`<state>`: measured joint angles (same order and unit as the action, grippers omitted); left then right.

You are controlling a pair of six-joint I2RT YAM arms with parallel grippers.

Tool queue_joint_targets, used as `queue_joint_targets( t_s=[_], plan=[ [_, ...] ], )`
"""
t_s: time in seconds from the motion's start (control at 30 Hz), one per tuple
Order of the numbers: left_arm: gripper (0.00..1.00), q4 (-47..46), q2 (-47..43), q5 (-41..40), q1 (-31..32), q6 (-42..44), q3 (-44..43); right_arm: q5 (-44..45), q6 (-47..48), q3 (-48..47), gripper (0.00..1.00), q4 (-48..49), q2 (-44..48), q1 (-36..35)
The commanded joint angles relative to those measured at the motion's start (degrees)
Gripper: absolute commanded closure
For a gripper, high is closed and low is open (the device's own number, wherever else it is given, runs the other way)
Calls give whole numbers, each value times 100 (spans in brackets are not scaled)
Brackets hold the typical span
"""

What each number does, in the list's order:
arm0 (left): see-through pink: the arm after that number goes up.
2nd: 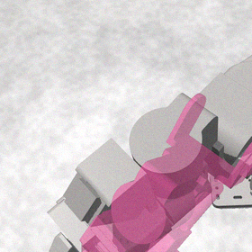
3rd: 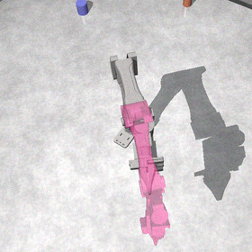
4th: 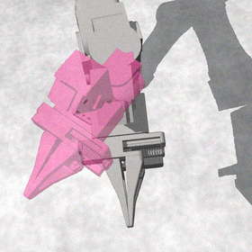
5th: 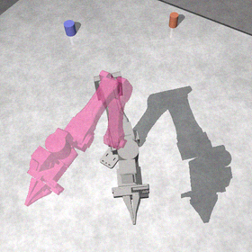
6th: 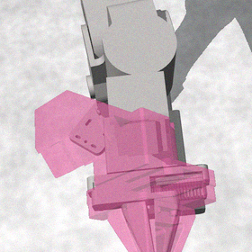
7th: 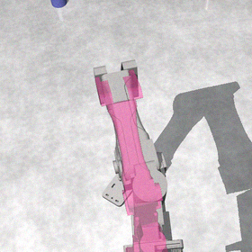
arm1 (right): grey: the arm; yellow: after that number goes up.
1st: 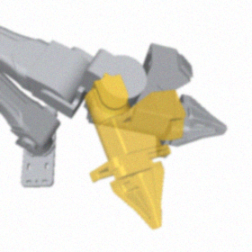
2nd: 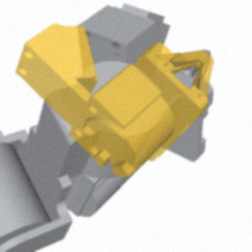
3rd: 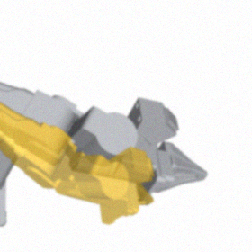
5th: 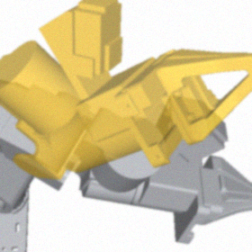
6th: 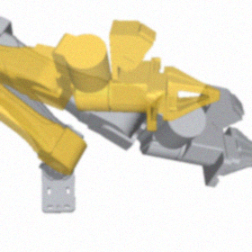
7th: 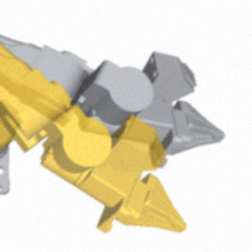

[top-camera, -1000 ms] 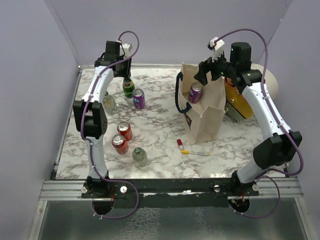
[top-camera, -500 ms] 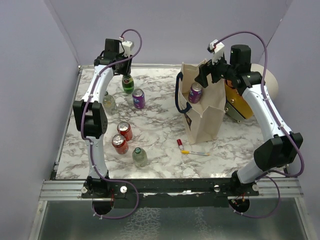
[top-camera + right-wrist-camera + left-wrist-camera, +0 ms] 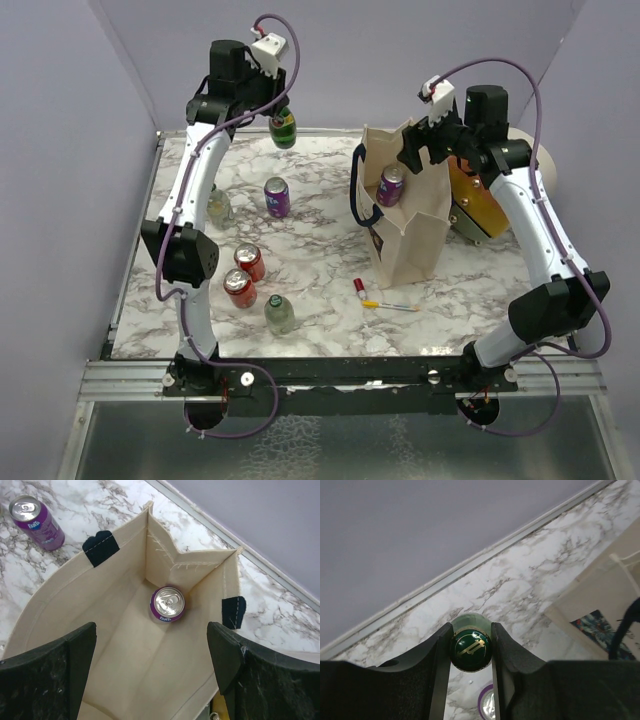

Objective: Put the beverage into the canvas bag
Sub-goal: Pick up the drink from the center of the board, then place the drink in the canvas bag.

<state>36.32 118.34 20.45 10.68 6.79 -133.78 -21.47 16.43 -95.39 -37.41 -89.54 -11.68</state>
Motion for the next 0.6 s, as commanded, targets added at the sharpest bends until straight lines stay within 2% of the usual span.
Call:
queue_joint_targets(
  t_s=[0.0,0.23,0.57],
  plan=[
    [100,-969,-887,461,425,-346,-469,267,47,-526,10,-628,-14,-36],
    [100,-1220,-1239,455,1061,-431,-612,330,5,-204,10,-770,283,-36],
    [100,-1454,-1252,303,1668,-814,-894,377,-297,193,10,-552,609,117]
  ],
)
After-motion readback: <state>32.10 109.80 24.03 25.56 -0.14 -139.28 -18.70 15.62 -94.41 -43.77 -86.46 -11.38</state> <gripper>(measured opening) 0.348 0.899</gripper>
